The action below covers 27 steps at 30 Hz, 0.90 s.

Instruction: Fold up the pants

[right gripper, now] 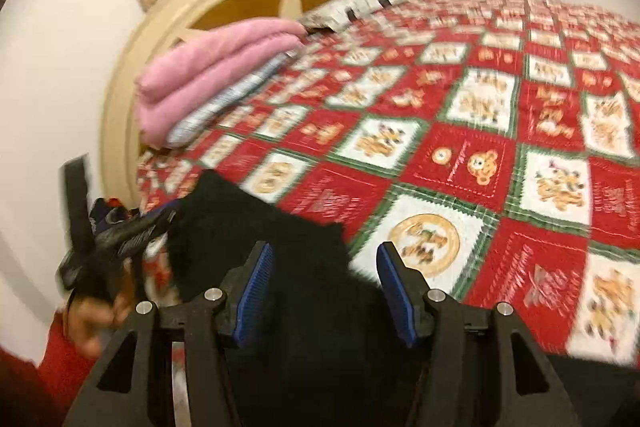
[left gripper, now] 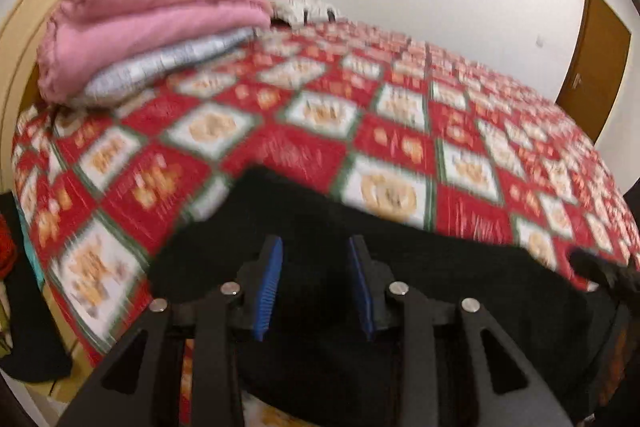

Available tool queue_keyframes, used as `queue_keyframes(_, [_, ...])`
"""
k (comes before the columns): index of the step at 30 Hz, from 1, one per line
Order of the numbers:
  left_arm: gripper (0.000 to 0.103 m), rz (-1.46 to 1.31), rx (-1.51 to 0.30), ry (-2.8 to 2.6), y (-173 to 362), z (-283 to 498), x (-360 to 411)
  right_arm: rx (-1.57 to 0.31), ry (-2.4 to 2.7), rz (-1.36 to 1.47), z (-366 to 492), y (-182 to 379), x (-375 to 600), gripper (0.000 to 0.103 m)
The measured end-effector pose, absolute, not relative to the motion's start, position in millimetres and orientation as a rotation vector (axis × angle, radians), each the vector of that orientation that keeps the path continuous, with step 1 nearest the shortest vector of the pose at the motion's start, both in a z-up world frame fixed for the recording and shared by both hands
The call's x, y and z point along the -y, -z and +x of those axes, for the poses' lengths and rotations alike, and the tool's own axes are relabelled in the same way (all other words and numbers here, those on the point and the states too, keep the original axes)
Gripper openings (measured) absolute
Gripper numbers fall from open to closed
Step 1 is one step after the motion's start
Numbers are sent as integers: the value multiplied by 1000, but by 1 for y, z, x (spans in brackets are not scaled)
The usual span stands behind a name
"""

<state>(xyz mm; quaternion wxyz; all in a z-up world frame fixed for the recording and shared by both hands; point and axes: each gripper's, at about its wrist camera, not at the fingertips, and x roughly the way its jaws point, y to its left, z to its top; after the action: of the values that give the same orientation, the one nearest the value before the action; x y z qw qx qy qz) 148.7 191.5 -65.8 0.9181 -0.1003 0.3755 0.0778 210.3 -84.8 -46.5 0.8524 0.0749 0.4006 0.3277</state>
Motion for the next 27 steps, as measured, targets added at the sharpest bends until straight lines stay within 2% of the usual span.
queue_keyframes(4, [37, -154, -747, -186, 81, 124, -182, -955, -734, 256, 223, 73, 70, 56])
queue_keyframes(10, [41, -115, -720, -217, 87, 114, -180, -922, -722, 122, 195, 58, 52, 56])
queue_keyframes(14, [41, -65, -709, -245, 89, 114, -172, -938, -753, 130, 191, 55, 53, 56])
queue_keyframes(18, [41, -84, -712, -233, 90, 115, -176, -1034, -812, 227, 202, 69, 58, 56])
queue_keyframes(27, [41, -92, -715, -221, 91, 115, -176, -1117, -921, 476, 245, 88, 36, 62])
